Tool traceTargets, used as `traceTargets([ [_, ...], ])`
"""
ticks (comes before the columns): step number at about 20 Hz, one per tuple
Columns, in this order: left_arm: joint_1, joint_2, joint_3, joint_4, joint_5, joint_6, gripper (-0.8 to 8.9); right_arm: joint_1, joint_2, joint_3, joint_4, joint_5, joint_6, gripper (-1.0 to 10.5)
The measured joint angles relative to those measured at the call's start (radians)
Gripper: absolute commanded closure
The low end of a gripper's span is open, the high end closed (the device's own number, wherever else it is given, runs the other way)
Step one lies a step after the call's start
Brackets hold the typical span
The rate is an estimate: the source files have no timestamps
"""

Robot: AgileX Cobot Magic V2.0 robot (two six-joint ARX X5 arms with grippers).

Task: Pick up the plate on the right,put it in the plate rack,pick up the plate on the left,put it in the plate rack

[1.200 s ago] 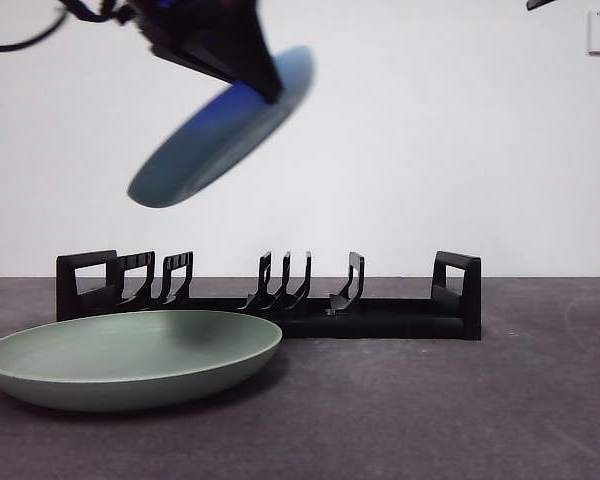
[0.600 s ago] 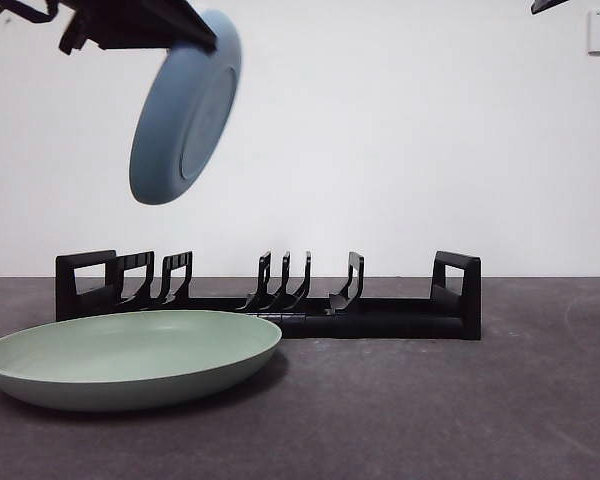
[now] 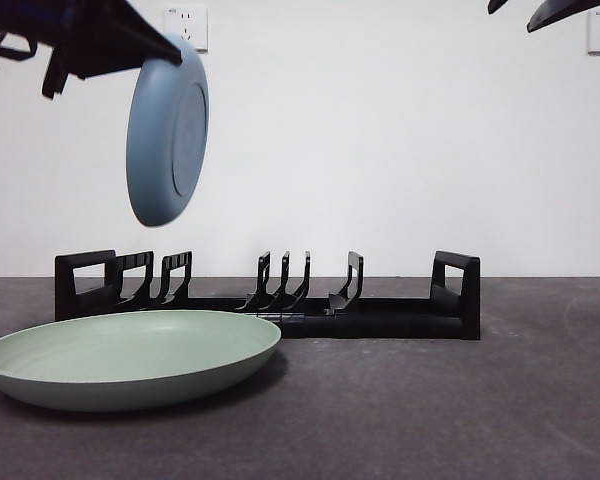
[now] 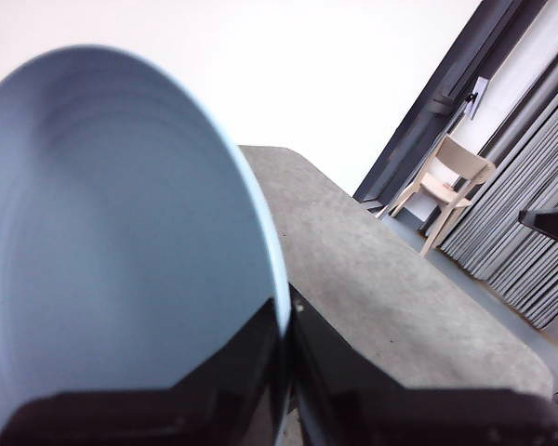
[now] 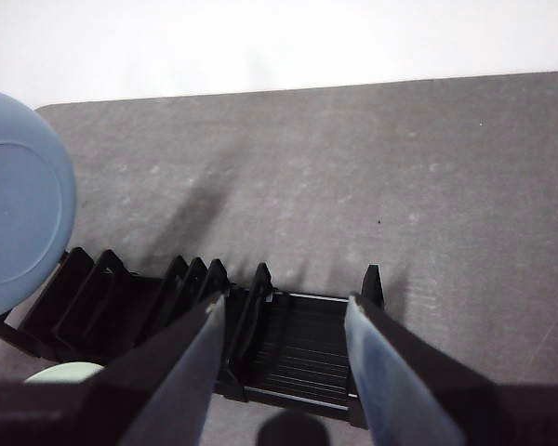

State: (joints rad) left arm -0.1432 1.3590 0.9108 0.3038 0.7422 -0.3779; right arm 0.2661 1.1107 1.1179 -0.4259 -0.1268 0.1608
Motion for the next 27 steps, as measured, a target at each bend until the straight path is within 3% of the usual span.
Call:
traceTargets([
  [8, 0.019, 0.101, 0.000, 0.010, 0.009, -0.016, 8.23, 0.000, 0.012, 0.000, 0.000, 0.000, 0.000, 7.3],
  [15, 0.019, 0.152, 0.000, 0.006, -0.043, -0.016, 8.23, 0.000, 0.014, 0.000, 0.000, 0.000, 0.000, 7.3],
  [24, 0.009, 0.155, 0.013, -0.113, -0.100, 0.003, 8.13, 0.000, 0.015, 0.000, 0.000, 0.000, 0.000, 7.3],
  [26, 0.009, 0.153, 0.013, -0.120, -0.098, 0.004, 7.77, 0.000, 0.015, 0.000, 0.000, -0.003, 0.000, 7.3],
  [27, 0.009, 0.153, 0.013, -0.122, -0.097, 0.004, 7.09, 0.000, 0.016, 0.000, 0.000, -0.004, 0.000, 7.3],
])
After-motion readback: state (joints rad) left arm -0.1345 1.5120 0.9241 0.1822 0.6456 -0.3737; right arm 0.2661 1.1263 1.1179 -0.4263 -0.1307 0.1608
